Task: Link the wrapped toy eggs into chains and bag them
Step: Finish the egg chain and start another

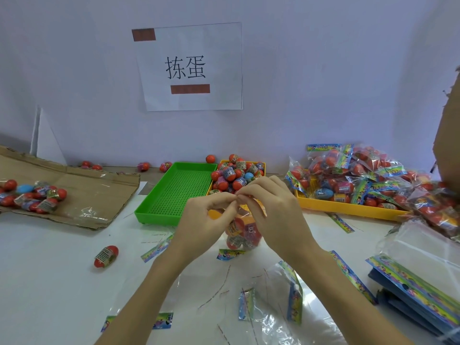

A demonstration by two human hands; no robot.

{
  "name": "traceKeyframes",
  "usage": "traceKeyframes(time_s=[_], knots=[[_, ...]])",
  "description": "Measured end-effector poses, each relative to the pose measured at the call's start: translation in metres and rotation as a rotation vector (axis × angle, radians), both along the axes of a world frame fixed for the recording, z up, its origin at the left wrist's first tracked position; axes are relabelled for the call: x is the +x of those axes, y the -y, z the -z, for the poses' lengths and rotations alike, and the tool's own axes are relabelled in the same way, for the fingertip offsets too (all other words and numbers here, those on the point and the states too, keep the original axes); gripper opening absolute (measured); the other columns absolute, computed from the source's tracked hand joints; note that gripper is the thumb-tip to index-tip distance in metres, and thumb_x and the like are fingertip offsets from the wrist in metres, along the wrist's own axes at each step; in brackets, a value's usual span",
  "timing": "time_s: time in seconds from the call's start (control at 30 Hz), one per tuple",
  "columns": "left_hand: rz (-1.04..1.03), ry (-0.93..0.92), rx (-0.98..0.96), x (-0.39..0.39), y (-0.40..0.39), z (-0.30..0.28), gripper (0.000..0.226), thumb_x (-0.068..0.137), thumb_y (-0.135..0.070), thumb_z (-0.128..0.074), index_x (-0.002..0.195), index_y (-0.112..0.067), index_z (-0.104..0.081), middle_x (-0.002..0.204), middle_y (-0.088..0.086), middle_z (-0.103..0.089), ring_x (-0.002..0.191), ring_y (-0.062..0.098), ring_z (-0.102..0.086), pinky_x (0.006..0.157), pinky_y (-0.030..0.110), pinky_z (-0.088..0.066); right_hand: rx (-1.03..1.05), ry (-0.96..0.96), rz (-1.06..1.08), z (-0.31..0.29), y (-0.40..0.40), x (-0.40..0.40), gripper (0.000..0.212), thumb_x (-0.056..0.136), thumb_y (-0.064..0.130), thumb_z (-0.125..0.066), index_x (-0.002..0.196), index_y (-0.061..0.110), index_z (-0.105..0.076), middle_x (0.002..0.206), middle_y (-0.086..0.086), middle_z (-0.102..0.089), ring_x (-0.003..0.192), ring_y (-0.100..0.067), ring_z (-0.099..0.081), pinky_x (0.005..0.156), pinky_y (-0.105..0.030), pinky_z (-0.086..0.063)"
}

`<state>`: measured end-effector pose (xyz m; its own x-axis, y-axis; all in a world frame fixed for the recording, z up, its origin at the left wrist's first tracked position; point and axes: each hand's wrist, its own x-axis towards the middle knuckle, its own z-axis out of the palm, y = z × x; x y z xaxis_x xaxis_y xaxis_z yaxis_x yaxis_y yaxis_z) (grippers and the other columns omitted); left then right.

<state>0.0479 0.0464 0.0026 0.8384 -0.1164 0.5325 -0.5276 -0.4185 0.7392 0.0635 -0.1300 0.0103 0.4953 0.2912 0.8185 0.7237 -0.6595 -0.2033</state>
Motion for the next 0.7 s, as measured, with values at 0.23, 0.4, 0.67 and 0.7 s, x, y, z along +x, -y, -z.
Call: traceKeyframes(time_s=[0.23,0.4,0.67,0.7], knots=[[-0.02,-0.057,-0.05,0.0,0.002,-0.001,0.024,0.098,-0.002,-0.066,0.095,-0.018,-0.082,0.083,-0.011,-0.08,0.081,0.006,-0.078,0.074,0.014,-0.056,0.179,-0.065,0.076,-0.004,-0.001,0.0,0.006,0.091,0.007,-0.074,0.089,0.01,-0.069,0.085,0.001,-0.062,0.081,-0.016,-0.055,0.073,-0.024,-0.046],[-0.138,-0.189,-0.261,0.006,-0.012,-0.005,0.021,0.102,-0.007,-0.062,0.095,-0.016,-0.08,0.084,-0.003,-0.081,0.082,0.011,-0.078,0.071,0.019,-0.058,0.449,-0.205,0.278,-0.017,0.045,0.022,0.004,0.096,0.012,-0.066,0.092,0.01,-0.067,0.089,-0.005,-0.063,0.082,-0.021,-0.059,0.075,-0.034,-0.051],[-0.229,-0.297,-0.361,0.01,-0.014,0.001,0.021,0.103,-0.012,-0.061,0.097,-0.019,-0.08,0.085,-0.002,-0.081,0.078,0.015,-0.077,0.085,0.047,-0.061,0.313,-0.447,0.37,-0.01,0.083,0.038,0.008,0.094,0.015,-0.071,0.094,0.012,-0.079,0.079,0.006,-0.069,0.073,0.001,-0.062,0.066,-0.01,-0.041],[-0.22,-0.302,-0.359,0.01,-0.014,0.001,0.021,0.103,-0.012,-0.061,0.098,-0.019,-0.08,0.086,-0.002,-0.081,0.079,0.015,-0.078,0.085,0.045,-0.061,0.225,-0.506,0.358,-0.005,0.079,0.038,0.008,0.094,0.014,-0.072,0.096,0.011,-0.079,0.078,0.007,-0.069,0.071,0.004,-0.061,0.065,-0.008,-0.041]])
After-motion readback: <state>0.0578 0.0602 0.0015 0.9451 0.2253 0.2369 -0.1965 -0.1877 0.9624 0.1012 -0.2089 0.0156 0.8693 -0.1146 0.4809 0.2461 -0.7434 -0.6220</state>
